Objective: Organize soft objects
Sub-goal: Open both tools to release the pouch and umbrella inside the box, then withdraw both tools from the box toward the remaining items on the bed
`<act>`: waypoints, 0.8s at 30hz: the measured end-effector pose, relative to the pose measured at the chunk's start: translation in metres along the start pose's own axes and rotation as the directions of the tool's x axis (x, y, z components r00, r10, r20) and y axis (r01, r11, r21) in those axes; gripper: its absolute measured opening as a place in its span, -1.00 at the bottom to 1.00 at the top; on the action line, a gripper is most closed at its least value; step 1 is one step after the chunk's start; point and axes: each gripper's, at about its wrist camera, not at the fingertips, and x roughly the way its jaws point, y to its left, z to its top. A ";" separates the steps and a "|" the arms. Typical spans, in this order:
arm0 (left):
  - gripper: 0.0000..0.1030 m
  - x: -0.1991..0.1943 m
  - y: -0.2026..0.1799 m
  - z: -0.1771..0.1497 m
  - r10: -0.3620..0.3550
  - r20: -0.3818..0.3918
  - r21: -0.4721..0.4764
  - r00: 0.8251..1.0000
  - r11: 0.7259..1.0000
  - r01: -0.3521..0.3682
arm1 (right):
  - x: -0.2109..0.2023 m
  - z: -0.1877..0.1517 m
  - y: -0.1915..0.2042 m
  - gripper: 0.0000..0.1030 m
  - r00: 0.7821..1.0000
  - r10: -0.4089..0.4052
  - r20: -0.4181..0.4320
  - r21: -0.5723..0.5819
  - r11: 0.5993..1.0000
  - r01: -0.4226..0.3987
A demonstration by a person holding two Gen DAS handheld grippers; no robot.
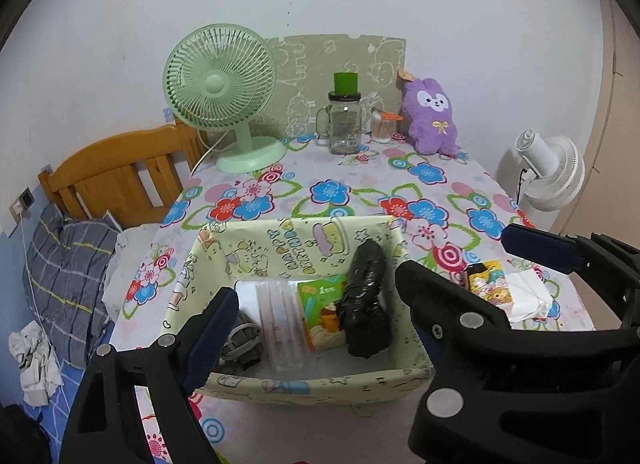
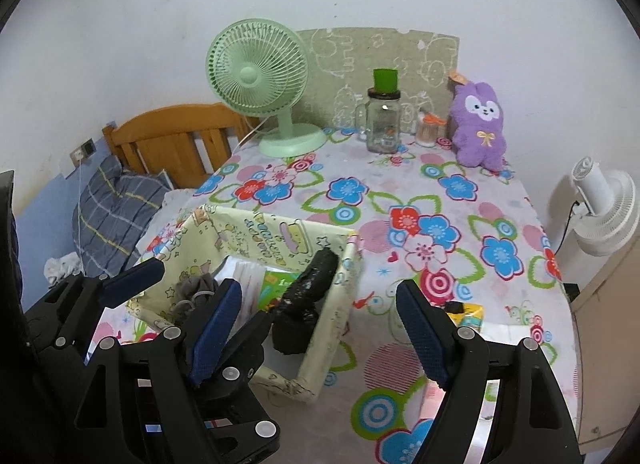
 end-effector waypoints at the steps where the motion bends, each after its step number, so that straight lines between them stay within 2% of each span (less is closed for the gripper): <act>1: 0.74 -0.002 -0.003 0.001 -0.001 0.006 -0.002 1.000 1.000 0.001 | -0.002 0.000 -0.002 0.66 1.000 -0.005 0.005 0.003 1.000 0.005; 9: 0.76 -0.014 -0.021 0.005 -0.007 0.034 -0.003 0.999 1.000 0.007 | -0.025 -0.002 -0.019 0.73 0.998 -0.038 0.053 0.014 0.999 0.038; 13: 0.95 -0.023 -0.032 0.006 -0.004 0.067 0.006 0.998 1.000 0.004 | -0.035 -0.003 -0.028 0.83 0.996 -0.053 0.077 0.032 0.998 0.051; 24: 0.99 -0.032 -0.062 0.006 -0.019 0.085 0.025 0.996 1.000 0.017 | -0.055 -0.010 -0.051 0.86 0.989 -0.091 0.116 0.049 0.995 0.086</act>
